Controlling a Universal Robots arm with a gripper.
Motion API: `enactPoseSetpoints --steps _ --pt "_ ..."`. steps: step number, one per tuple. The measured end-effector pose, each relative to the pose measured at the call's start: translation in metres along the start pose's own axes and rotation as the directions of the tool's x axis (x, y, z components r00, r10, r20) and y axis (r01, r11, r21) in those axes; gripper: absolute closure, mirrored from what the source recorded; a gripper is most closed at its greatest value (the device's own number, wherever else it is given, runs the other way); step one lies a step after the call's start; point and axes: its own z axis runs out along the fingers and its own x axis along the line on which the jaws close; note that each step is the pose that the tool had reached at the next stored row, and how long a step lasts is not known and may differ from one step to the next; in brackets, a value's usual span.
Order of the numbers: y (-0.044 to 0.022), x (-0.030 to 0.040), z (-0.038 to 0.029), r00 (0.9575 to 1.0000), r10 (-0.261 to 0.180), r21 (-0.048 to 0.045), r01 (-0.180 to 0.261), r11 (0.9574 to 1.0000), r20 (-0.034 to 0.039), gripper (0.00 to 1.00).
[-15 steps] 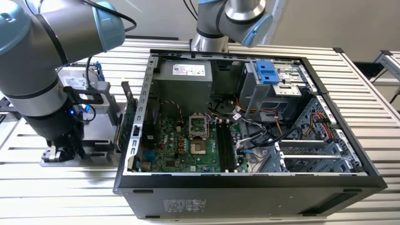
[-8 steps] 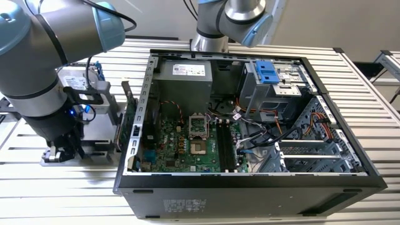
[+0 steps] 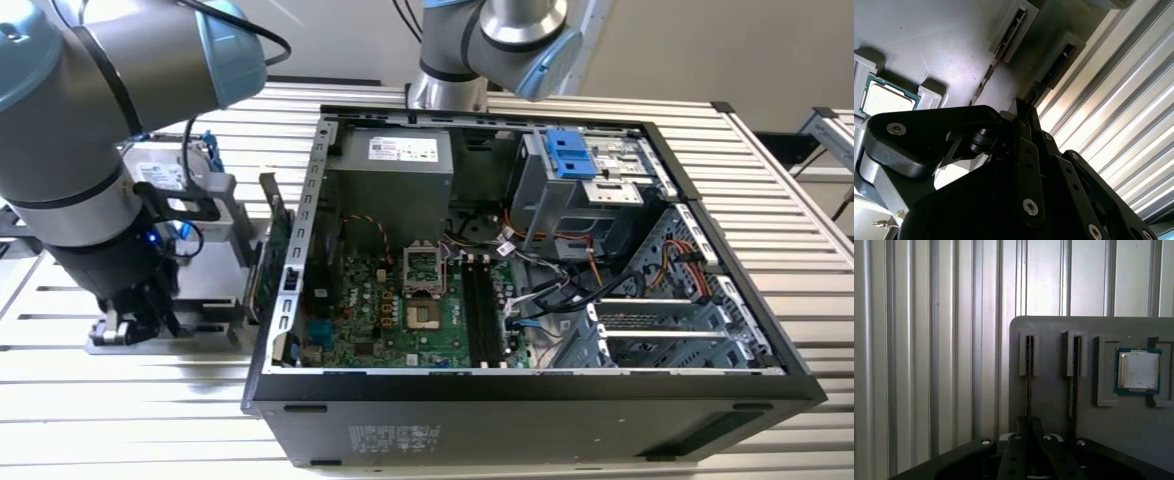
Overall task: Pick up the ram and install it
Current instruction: 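Pick up the ram and move it above insertion slot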
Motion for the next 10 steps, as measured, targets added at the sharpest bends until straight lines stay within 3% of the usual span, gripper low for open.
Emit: enactPoseSetpoints --steps 10 --pt "0.0002 0.0003 -0.0105 1.0 0.0 0.0 0.0 1.0 0.0 1.0"
